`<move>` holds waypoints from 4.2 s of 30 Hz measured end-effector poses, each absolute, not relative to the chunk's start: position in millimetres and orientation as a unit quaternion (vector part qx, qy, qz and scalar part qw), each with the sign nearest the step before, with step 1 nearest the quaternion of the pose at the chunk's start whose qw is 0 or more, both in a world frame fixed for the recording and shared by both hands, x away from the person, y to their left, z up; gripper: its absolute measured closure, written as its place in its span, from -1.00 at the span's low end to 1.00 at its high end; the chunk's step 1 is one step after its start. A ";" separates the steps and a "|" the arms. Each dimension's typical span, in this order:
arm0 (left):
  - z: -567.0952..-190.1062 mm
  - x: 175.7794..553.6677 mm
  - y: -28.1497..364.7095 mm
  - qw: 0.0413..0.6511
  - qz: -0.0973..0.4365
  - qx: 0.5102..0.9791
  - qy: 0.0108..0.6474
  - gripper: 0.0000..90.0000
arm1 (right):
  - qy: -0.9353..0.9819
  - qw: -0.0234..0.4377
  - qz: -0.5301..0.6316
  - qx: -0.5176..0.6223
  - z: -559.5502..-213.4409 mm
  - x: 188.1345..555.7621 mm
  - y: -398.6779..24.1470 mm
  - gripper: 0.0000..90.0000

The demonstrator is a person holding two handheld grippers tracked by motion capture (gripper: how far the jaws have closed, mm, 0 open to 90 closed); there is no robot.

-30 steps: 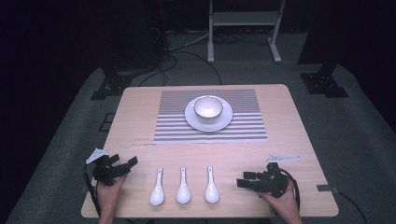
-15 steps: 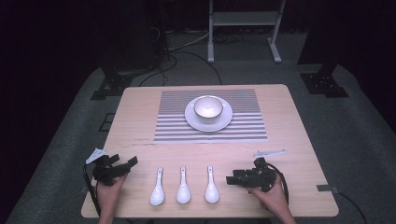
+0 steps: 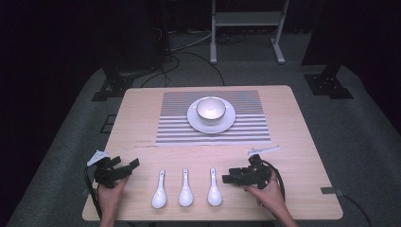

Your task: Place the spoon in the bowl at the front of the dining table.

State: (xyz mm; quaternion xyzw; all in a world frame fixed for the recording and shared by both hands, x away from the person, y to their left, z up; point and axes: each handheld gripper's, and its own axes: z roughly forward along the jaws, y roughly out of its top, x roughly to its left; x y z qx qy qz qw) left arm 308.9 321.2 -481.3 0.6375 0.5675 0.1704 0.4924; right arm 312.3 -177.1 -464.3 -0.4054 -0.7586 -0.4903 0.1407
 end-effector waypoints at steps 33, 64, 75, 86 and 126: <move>-481.3 308.7 321.4 0.493 0.170 0.637 0.568 -0.99 | -0.785 0.142 -0.455 -0.396 -465.0 335.1 -140.1 -0.15; -481.4 308.8 321.7 0.494 0.170 0.635 0.568 -0.99 | -0.810 0.092 -0.400 -0.420 -473.9 339.5 -118.7 0.11; -481.4 308.9 321.4 0.494 0.171 0.635 0.569 -0.99 | -0.822 0.033 -0.387 -0.417 -472.2 331.0 -111.3 0.37; -481.5 309.0 321.8 0.496 0.171 0.634 0.568 -0.99 | -0.838 0.040 -0.359 -0.408 -469.8 334.0 -107.6 0.81; -481.5 309.1 322.0 0.496 0.172 0.634 0.568 -0.99 | -0.711 0.164 -0.519 -0.445 -437.1 352.2 -162.8 0.87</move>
